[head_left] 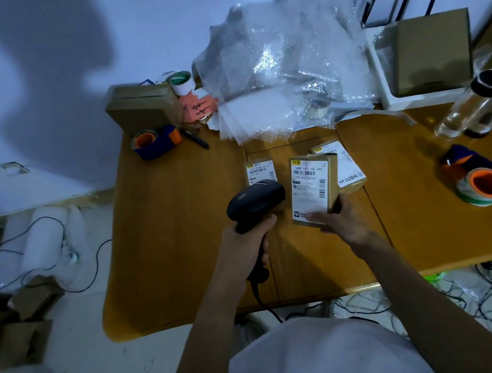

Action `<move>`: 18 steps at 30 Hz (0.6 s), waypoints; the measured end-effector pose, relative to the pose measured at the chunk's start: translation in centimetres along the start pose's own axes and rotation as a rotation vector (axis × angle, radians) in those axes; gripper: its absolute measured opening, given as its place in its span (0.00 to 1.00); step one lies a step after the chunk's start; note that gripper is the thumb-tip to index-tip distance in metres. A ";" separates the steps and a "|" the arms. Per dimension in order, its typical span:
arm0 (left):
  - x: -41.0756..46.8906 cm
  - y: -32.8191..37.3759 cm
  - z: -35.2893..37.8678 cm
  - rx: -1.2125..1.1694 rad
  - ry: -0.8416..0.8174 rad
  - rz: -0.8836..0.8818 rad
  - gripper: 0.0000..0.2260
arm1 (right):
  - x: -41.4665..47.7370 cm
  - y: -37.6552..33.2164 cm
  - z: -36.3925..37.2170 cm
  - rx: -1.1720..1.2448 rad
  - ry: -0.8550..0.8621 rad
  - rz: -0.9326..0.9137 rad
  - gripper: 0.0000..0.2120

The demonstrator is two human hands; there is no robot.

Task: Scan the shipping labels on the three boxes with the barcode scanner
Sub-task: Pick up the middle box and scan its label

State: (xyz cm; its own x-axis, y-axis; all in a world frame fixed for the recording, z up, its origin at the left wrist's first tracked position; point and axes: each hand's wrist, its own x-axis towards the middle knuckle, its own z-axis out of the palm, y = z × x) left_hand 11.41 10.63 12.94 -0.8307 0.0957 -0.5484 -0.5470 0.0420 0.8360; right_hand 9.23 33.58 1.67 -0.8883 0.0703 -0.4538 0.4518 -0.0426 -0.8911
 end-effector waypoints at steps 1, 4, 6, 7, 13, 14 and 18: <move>0.1 0.0 0.1 0.006 -0.004 -0.002 0.12 | -0.1 -0.1 0.0 0.004 -0.001 -0.004 0.34; 0.2 0.0 0.3 0.008 -0.011 -0.008 0.12 | -0.4 -0.2 0.0 0.010 0.006 -0.007 0.33; 0.2 -0.1 0.5 0.014 -0.017 -0.003 0.13 | -0.6 -0.2 -0.1 0.016 0.009 -0.011 0.33; 0.2 -0.1 0.5 0.021 -0.020 0.003 0.13 | -0.6 -0.2 -0.1 0.014 0.009 -0.016 0.33; 0.4 -0.3 0.5 0.024 -0.026 0.012 0.13 | -0.6 0.1 -0.3 0.000 0.014 -0.019 0.34; 0.4 -0.4 0.5 0.024 -0.024 0.011 0.12 | -0.5 0.2 -0.3 0.000 0.018 -0.009 0.35; 0.5 -0.5 0.4 0.016 -0.029 0.008 0.11 | -0.3 0.2 -0.2 -0.011 0.035 0.004 0.35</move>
State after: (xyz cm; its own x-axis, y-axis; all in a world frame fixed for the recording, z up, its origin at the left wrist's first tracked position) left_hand 11.32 11.06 12.31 -0.8316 0.1245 -0.5412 -0.5386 0.0565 0.8407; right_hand 9.59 33.77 1.61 -0.8832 0.1052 -0.4570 0.4563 -0.0321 -0.8892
